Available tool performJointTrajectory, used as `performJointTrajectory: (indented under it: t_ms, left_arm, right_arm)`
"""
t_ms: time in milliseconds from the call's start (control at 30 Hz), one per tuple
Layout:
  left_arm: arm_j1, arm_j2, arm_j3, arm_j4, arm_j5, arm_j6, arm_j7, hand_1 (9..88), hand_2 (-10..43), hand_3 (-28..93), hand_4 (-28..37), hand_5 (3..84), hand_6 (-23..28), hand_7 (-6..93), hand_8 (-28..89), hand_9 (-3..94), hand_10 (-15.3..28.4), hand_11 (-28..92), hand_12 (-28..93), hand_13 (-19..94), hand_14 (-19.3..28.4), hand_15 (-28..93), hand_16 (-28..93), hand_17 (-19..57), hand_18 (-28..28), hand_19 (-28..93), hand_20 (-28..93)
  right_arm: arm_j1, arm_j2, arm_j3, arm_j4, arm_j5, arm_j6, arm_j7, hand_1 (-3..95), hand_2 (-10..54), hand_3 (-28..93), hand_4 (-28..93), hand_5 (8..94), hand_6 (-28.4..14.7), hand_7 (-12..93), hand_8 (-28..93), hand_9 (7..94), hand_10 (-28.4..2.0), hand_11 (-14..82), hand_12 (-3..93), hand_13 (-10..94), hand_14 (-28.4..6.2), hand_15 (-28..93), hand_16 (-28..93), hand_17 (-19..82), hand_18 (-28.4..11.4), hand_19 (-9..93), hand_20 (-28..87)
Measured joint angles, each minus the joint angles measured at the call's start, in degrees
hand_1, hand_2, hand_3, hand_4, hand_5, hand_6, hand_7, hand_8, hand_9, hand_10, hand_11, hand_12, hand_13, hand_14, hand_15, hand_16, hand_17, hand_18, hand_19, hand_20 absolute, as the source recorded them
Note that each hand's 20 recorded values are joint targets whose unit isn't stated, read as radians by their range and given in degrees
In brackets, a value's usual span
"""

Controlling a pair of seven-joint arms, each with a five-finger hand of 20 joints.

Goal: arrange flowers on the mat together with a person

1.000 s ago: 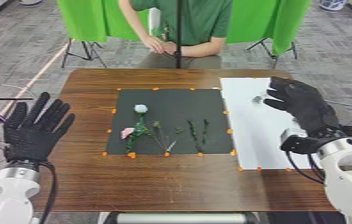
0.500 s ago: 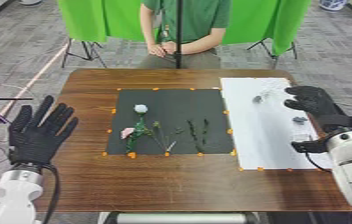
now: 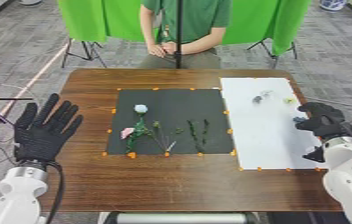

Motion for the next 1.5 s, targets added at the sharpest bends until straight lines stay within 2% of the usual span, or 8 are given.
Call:
performJointTrajectory:
  t_ms: [200, 333, 467, 533, 867, 1100, 1300, 1500]
  left_arm:
    - [-0.19, -0.07, 0.32, 0.13, -0.19, 0.31, -0.03, 27.5, 11.6, 71, -28.3, 41.3, 6.7, 8.9, -9, 38.0, 15.6, 21, 7, 28, 15.0, 31, -8, -5.6, 14.4, 35, 14]
    - [-0.29, -0.16, 0.63, 0.31, -0.31, 0.32, -0.11, 27.5, 11.6, 71, -28.3, 41.3, 6.7, 9.0, -9, 37.9, 15.6, 20, 7, 28, 15.1, 32, -9, -5.5, 14.4, 35, 14]
    - [-0.30, -0.25, 0.70, 0.33, -0.38, 0.33, -0.21, 27.5, 11.6, 71, -28.3, 41.4, 6.7, 9.0, -9, 38.0, 15.5, 20, 7, 28, 15.1, 31, -9, -5.6, 14.4, 35, 14]
    - [-0.30, -0.28, 0.70, 0.35, -0.38, 0.33, -0.29, 27.5, 11.6, 71, -28.3, 41.4, 6.7, 9.0, -9, 38.0, 15.6, 21, 7, 28, 15.1, 32, -9, -5.6, 14.4, 35, 14]
    - [-0.34, -0.31, 0.78, 0.59, -0.37, 0.30, -0.98, 27.5, 11.6, 71, -28.3, 41.4, 6.7, 9.0, -9, 38.0, 15.6, 20, 7, 28, 15.0, 31, -9, -5.5, 14.4, 35, 14]
    - [0.02, -0.31, 0.68, 0.46, -0.35, 0.29, -0.83, 27.5, 11.6, 71, -28.3, 41.4, 6.7, 8.9, -9, 37.9, 15.5, 20, 7, 28, 15.1, 32, -9, -5.6, 14.4, 35, 14]
    - [1.41, -0.49, -0.16, -0.11, -0.36, 0.41, -0.69, 27.4, 11.6, 71, -28.3, 41.4, 6.7, 9.0, -9, 37.9, 15.5, 20, 7, 28, 15.1, 32, -9, -5.6, 14.4, 35, 14]
    - [2.40, -0.49, -0.33, -0.35, -0.37, 0.70, -0.58, 27.7, 12.1, 71, -28.3, 41.7, 6.9, 9.0, -9, 38.0, 15.5, 20, 7, 28, 15.1, 31, -9, -5.6, 14.4, 35, 14]
  right_arm:
    - [5.27, 3.09, -5.28, 4.99, 3.32, -3.82, -0.34, 54.2, -9.5, 70, -28, 44.5, 2.8, 33, -20, 48.4, -7.1, 17.2, 13.7, 52, -4.8, 31, 14, 30, -14.4, 51, 18]
    - [7.38, 4.45, -7.21, 7.21, 2.95, -2.04, -0.84, 64.9, -9.5, 53, -28, 53.2, 5.4, 38, -14, 60.7, -6.2, 21.2, 18.9, 63, -0.1, 29, 37, 33, -12.6, 54, 29]
    - [7.19, 4.71, -8.07, 7.68, 1.93, 1.91, -0.68, 64.5, -9.5, 58, -28, 58.9, 6.3, 53, -9, 76.3, -4.6, 10.1, 38.4, 67, 0.3, 30, 43, 32, -12.4, 59, 34]
    - [6.90, 4.71, -9.10, 7.99, 1.35, 5.29, -0.49, 63.3, -9.5, 61, -28, 60.9, 6.5, 55, -7, 78.4, -4.3, 10.6, 40.5, 69, 0.2, 31, 44, 32, -12.7, 60, 36]
    - [4.65, 4.59, -10.96, 8.04, 0.62, 14.26, -0.67, 60.7, -9.5, 67, -28, 62.8, 6.2, 57, -6, 80.6, -4.6, 11.6, 43.1, 70, -0.2, 33, 44, 32, -13.3, 61, 37]
    - [3.38, 4.93, -11.46, 1.10, -0.63, 20.79, -3.42, 60.1, -9.5, 69, -28, 62.1, 5.9, 58, -6, 80.1, -4.7, 11.7, 43.6, 69, -0.1, 33, 44, 31, -13.2, 62, 37]
    - [11.46, 4.15, -20.49, -4.65, -1.09, 19.96, -9.86, 59.5, -9.5, 69, -28, 61.6, 6.1, 58, -5, 78.9, -4.7, 11.3, 43.2, 68, 0.1, 33, 44, 30, -13.2, 61, 37]
    - [22.89, -0.86, -31.53, -4.81, 0.73, 14.27, -14.71, 59.3, -9.5, 70, -28, 61.8, 6.2, 58, -5, 79.0, -4.6, 11.4, 42.5, 68, 0.0, 33, 43, 30, -13.2, 61, 37]
